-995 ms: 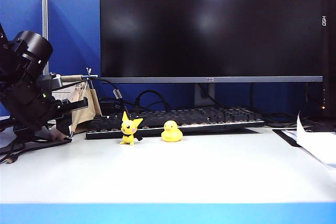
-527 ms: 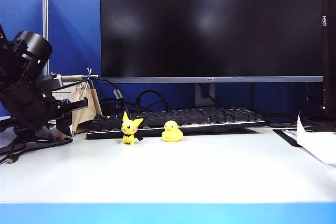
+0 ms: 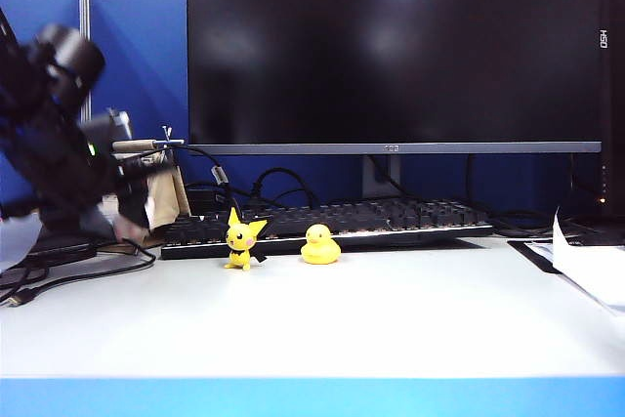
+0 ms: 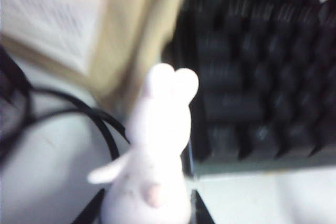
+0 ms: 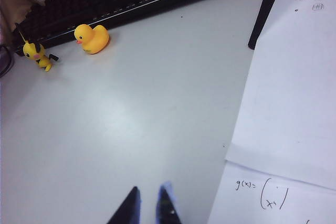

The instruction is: Pick up the doll with a different color than the other dolls and place it near you.

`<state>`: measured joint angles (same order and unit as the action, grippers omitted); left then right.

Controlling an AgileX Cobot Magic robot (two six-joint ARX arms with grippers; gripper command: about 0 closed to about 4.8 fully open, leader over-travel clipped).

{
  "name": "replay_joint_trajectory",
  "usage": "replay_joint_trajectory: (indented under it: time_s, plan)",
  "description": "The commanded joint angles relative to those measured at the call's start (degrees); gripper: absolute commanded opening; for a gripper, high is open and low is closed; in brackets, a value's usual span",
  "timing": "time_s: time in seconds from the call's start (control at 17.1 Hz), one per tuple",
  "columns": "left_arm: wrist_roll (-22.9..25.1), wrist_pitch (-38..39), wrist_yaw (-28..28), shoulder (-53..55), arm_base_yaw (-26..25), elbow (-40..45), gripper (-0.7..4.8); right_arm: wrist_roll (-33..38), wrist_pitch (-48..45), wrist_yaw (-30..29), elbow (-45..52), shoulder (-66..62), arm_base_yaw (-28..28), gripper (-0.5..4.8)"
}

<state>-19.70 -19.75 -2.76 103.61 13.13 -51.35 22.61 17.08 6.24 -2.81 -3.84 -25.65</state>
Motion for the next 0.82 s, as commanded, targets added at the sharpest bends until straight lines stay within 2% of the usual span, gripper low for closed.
replay_joint_trajectory:
  time_s: [0.06,0.35,0.53,0.82]
  plan:
    - [2.8,3.17,0.46,-3.21,0.04,-0.09,-0.06,-0.15,0.87,0.15,0.02,0.11,0.0,0.53]
    - [3.21,6.03,0.63,-8.04,2.25,-0.09,-0.06,-0.15,0.87,0.15,0.02,0.13,0.0,0.53]
    - [2.99,10.73,0.59,-9.86,4.63,-0.07,-0.06,-0.15,0.87,0.13,0.02,0.13,0.0,0.53]
    - [2.21,13.44,-0.52,-12.46,12.61,-0.02,-0.06,-0.15,0.87,0.11,0.02,0.17,0.0,0.53]
